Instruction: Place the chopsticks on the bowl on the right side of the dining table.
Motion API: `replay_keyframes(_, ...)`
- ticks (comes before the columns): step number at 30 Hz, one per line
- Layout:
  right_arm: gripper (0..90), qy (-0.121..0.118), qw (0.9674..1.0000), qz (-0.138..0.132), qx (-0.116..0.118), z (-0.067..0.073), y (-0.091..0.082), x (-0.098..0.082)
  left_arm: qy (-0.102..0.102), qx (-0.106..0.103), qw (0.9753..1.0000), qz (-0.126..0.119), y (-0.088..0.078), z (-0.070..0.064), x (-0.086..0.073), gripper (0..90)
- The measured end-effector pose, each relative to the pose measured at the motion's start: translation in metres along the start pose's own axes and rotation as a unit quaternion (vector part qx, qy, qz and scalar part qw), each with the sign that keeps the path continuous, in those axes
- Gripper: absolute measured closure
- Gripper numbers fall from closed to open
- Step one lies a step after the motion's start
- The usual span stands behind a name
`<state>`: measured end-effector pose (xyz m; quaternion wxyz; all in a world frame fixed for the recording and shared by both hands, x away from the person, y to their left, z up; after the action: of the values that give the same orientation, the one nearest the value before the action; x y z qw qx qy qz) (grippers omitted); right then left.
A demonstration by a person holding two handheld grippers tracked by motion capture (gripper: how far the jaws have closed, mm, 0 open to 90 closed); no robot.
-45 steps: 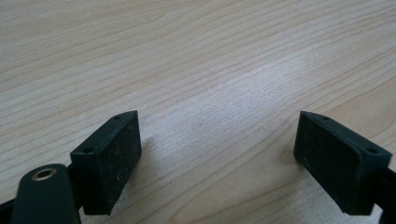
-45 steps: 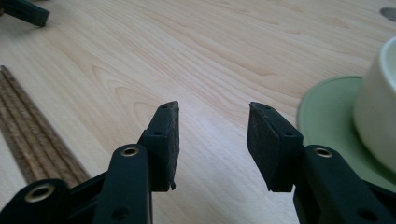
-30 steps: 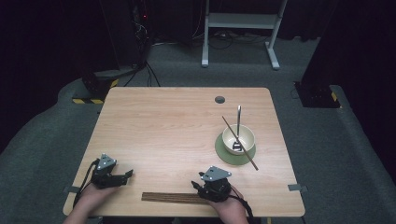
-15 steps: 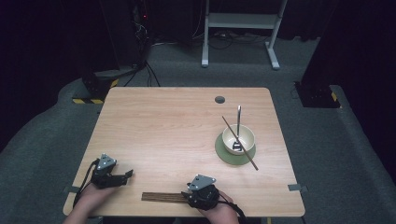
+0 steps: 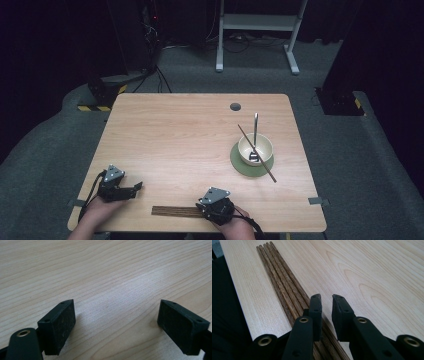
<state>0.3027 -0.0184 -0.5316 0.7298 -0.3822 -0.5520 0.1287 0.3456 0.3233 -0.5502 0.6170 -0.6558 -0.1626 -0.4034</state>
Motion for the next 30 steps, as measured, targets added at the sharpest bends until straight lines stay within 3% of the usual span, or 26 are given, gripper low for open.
replay_keyframes(10, 79.6, -0.005, 0.9999, 0.007, 0.006, 0.0, 0.003, -0.001, 0.0, 0.0, 1.0, 0.0, 0.0, 0.0, 0.0, 14.9)
replay_keyframes(20, 80.1, 0.003, 0.9999, 0.007, -0.011, -0.008, 0.003, -0.002, 0.001, -0.002, 1.0, 0.001, 0.0, 0.0, 0.0, 14.8)
replay_keyframes(30, 80.1, -0.007, 0.9999, 0.007, 0.006, 0.004, 0.004, -0.001, 0.001, -0.001, 1.0, 0.001, 0.0, 0.0, 0.0, 14.9)
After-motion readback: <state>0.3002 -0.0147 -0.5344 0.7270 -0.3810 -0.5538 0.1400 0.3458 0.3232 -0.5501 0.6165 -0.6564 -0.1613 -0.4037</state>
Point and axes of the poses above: each handheld gripper's, and its own axes: y roughly forward along the jaws, x roughly out of its top, z roughly to its left, the point moved 3 cm from there along y, roughly forward along the jaws, and after that the axes turned 8 degrees about x, right-handed, at the moved point
